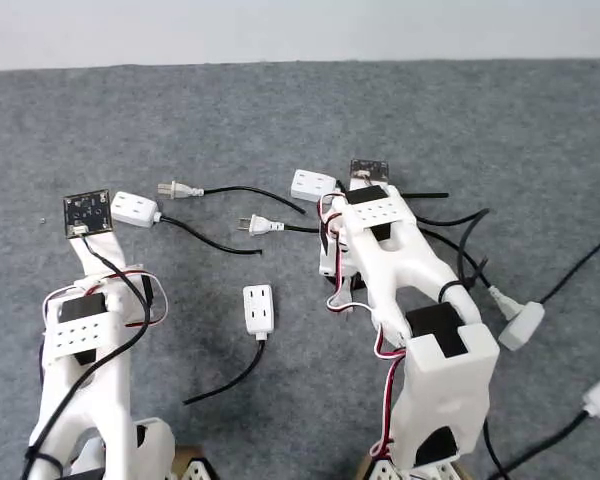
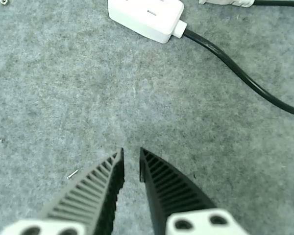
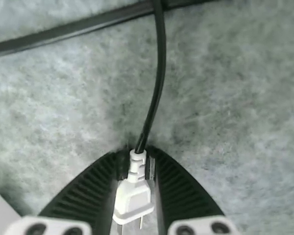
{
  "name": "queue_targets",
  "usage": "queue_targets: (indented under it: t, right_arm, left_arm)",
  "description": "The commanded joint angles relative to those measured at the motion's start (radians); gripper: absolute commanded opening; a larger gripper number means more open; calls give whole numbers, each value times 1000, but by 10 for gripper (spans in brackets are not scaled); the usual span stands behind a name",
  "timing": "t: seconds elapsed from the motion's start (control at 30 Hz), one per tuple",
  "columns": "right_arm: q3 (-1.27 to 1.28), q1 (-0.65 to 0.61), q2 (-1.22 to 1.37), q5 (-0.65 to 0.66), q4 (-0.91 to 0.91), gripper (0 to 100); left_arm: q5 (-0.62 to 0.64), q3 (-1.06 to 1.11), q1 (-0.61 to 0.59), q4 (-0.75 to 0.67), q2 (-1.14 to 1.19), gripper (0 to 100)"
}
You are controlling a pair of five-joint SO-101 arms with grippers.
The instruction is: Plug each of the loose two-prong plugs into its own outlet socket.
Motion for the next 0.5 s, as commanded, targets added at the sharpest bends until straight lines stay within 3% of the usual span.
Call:
queue_targets:
  t: [0.0,0.23,0.47]
  right_arm:
    - [-23,-15,-81,103,81,8]
    - [86,18,-314,460,272,8]
    - [163,197,-386,830,254,8]
  left_arm:
    - [-11,-4,2,-15,-20,51]
    - [-11,-4,2,-15,-20,51]
    - [-11,-4,3,-15,-20,51]
